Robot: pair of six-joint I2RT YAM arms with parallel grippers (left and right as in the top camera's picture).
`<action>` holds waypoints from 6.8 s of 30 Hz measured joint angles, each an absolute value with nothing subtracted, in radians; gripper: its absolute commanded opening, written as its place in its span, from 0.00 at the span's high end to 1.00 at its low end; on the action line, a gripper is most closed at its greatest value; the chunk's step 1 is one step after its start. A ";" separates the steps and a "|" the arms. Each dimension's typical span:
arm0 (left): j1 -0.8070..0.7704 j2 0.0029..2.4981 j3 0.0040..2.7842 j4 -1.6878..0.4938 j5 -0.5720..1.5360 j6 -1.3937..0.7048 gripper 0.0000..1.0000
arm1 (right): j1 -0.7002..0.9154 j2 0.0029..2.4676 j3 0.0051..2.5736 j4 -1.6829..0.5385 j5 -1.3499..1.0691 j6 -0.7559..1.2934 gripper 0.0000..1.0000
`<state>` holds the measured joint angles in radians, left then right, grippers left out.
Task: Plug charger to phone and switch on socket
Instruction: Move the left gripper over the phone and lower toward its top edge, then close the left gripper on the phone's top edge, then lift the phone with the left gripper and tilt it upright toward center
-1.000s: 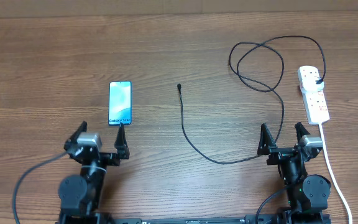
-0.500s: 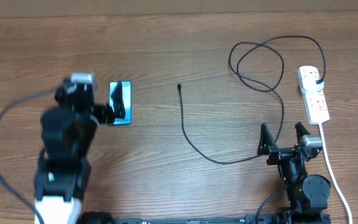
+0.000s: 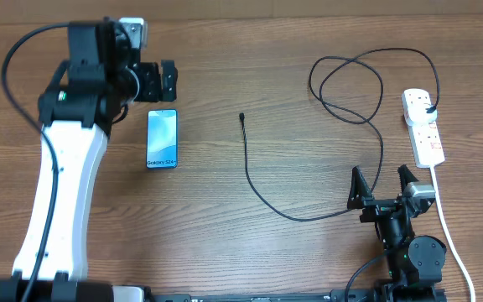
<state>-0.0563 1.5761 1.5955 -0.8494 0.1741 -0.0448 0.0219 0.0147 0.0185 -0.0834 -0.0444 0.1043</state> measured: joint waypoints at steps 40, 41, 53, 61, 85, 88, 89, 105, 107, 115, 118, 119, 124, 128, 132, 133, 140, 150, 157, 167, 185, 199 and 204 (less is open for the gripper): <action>-0.056 2.053 1.624 -1.000 0.005 -0.102 0.00 | 0.022 0.015 0.019 -0.083 -0.044 0.104 0.00; -0.056 2.054 1.624 -1.000 0.002 -0.101 0.00 | 0.022 0.015 0.019 -0.083 -0.044 0.104 0.00; -0.056 2.115 1.624 -1.007 -0.013 -0.102 0.00 | 0.022 0.015 0.019 -0.083 -0.044 0.104 0.00; -0.056 2.168 1.624 -1.007 -0.012 -0.102 0.00 | 0.022 0.015 0.019 -0.083 -0.045 0.104 0.00; -0.059 2.162 1.567 -0.923 -0.016 -0.102 0.09 | 0.022 0.015 0.019 -0.083 -0.044 0.104 0.00; -0.059 2.160 1.563 -0.920 -0.017 -0.102 0.16 | 0.022 0.015 0.019 -0.083 -0.044 0.104 0.00; -0.059 2.160 1.563 -0.920 -0.017 -0.102 0.18 | 0.022 0.015 0.019 -0.083 -0.045 0.104 0.00; -0.059 2.158 1.565 -0.924 -0.020 -0.102 0.29 | 0.022 0.015 0.019 -0.083 -0.045 0.104 0.00; -0.059 2.159 1.571 -0.937 -0.019 -0.102 0.30 | 0.022 0.015 0.019 -0.084 -0.044 0.104 0.00; -0.059 2.185 1.672 -1.081 -0.015 -0.109 0.31 | 0.022 0.015 0.019 -0.083 -0.044 0.104 0.00; -0.059 2.186 1.744 -1.126 -0.012 -0.115 0.31 | 0.022 0.015 0.019 -0.083 -0.044 0.104 0.00; -0.059 2.186 1.765 -1.138 -0.012 -0.118 0.31 | 0.022 0.015 0.019 -0.083 -0.044 0.104 0.00; -0.059 2.186 1.856 -1.206 -0.007 -0.125 0.31 | 0.022 0.015 0.019 -0.083 -0.045 0.105 0.00; -0.059 2.186 1.914 -1.240 0.025 -0.128 0.32 | 0.022 0.015 0.019 -0.083 -0.045 0.104 0.00; -0.059 2.186 1.958 -1.257 0.065 -0.136 0.32 | 0.022 0.015 0.019 -0.084 -0.045 0.104 0.00; -0.059 2.186 1.969 -1.259 0.076 -0.140 0.32 | 0.022 0.015 0.019 -0.083 -0.044 0.104 0.00; -0.062 2.186 2.047 -1.253 0.219 -0.159 0.34 | 0.022 0.015 0.019 -0.083 -0.045 0.104 0.00; -0.077 2.186 2.054 -1.198 0.452 -0.339 0.32 | 0.022 0.015 0.019 -0.083 -0.044 0.104 0.00; -0.077 2.186 2.054 -1.200 0.563 -0.401 0.38 | 0.022 0.015 0.019 -0.083 -0.044 0.104 0.00; -0.079 2.186 2.054 -1.205 0.705 -0.420 0.38 | 0.022 0.015 0.019 -0.083 -0.045 0.104 0.00; -0.110 2.186 2.054 -1.251 0.913 -0.421 0.47 | 0.022 0.015 0.019 -0.083 -0.044 0.104 0.00; -0.110 2.187 2.054 -1.357 0.917 -0.467 0.52 | 0.022 0.015 0.019 -0.083 -0.044 0.105 0.00; -0.110 2.186 2.054 -1.358 0.917 -0.580 0.53 | 0.022 0.015 0.019 -0.083 -0.045 0.105 0.00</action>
<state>-0.1101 2.1864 2.0544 -1.3579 0.9173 -0.5797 0.0223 0.0147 0.0185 -0.0830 -0.0448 0.1047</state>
